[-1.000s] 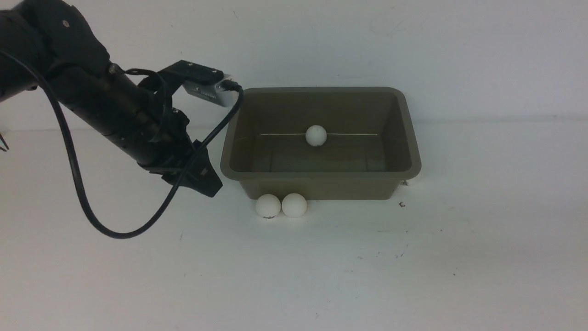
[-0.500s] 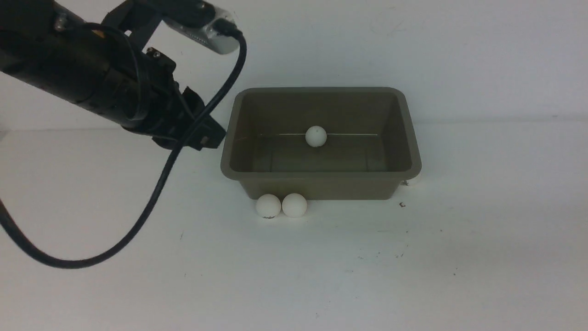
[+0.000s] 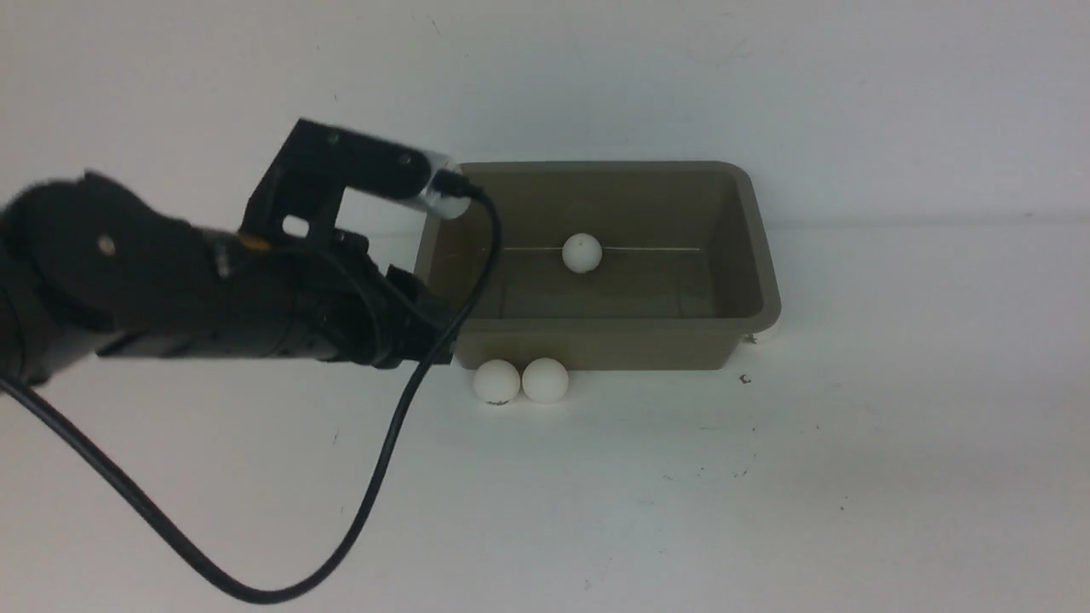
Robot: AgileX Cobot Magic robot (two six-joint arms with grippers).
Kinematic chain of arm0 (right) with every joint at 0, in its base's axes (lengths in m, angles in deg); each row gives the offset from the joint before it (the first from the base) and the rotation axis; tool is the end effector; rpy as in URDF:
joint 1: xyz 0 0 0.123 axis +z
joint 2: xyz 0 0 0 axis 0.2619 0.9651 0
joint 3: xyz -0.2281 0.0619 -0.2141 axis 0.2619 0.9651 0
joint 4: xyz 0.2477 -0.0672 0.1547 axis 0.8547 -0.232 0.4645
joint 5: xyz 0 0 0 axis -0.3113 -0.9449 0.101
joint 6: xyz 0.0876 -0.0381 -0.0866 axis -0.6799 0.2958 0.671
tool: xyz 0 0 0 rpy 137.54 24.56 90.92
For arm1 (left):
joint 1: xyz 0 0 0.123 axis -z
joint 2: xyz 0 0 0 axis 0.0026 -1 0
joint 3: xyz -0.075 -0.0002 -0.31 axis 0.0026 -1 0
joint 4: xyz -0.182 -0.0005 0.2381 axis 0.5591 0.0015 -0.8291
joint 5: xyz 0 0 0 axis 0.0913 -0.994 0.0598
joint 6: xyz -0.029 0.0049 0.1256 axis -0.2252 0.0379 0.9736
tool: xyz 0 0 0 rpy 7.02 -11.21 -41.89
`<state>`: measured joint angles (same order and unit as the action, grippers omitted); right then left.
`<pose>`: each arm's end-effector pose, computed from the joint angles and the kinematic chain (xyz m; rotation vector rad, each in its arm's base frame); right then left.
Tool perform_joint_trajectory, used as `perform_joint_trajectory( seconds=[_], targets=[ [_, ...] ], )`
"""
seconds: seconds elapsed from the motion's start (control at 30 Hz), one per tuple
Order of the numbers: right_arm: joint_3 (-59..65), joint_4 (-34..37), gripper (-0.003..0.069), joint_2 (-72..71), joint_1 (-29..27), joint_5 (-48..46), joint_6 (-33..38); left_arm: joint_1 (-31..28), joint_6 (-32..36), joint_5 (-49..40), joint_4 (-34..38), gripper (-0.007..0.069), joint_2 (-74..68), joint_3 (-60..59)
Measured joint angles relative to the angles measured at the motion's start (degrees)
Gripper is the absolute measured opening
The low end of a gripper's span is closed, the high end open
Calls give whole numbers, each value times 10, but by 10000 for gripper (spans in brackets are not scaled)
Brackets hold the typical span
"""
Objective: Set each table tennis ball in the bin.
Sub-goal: Use the left arm to clamp the table tennis ball closest to it
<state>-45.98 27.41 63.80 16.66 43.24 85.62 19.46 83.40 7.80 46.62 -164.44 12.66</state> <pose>0.1172 0.0239 0.2750 -0.1873 1.8319 0.1294 0.3358 -0.1381 0.2395 0.3981 2.2165 -0.3795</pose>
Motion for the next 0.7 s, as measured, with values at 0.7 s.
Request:
perform_joint_trajectory(
  seconds=[0.7],
  targets=[
    [0, 0, 262, 0, 0, 1, 2, 2, 43, 61, 39, 492, -143, -36]
  ],
)
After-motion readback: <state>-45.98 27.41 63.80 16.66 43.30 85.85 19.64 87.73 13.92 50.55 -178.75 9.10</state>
